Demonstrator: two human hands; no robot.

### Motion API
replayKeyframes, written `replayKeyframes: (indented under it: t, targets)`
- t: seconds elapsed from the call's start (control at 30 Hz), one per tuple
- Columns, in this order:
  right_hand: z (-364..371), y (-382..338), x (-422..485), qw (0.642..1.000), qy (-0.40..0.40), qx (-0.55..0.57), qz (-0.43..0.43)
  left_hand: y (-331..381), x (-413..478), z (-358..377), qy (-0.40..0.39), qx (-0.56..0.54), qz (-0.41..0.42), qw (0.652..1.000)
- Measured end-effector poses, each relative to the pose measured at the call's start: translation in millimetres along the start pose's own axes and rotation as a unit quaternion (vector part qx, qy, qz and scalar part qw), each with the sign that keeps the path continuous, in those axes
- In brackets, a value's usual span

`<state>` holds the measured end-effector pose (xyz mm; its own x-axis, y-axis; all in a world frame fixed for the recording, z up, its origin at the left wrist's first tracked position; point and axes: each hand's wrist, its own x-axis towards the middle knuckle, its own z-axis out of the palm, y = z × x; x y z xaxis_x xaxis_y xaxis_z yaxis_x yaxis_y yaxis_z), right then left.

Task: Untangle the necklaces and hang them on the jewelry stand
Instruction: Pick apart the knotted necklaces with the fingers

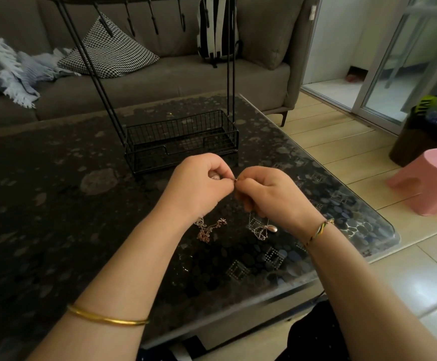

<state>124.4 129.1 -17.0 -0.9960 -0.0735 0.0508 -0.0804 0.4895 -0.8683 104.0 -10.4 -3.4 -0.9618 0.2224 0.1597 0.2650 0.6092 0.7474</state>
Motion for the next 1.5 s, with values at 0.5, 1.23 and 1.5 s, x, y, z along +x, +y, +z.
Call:
replayKeyframes:
  t: [0.5,1.23,1.5]
  targets:
    - [-3.4,1.7,-0.4,0.990,0.085,0.034,-0.108,0.0,3.7,-4.3,-0.044,-0.179,-0.162,0.969]
    - [0.3,3.9,1.7,0.977,0.077,-0.054,-0.194,-3.5,3.6,-8.2,-0.048,-0.178,-0.157,0.970]
    - [-2.1,3.2,2.2,0.982,0.049,-0.045,-0.177,-2.6,-0.3,-10.4,-0.057,-0.175,-0.146,0.972]
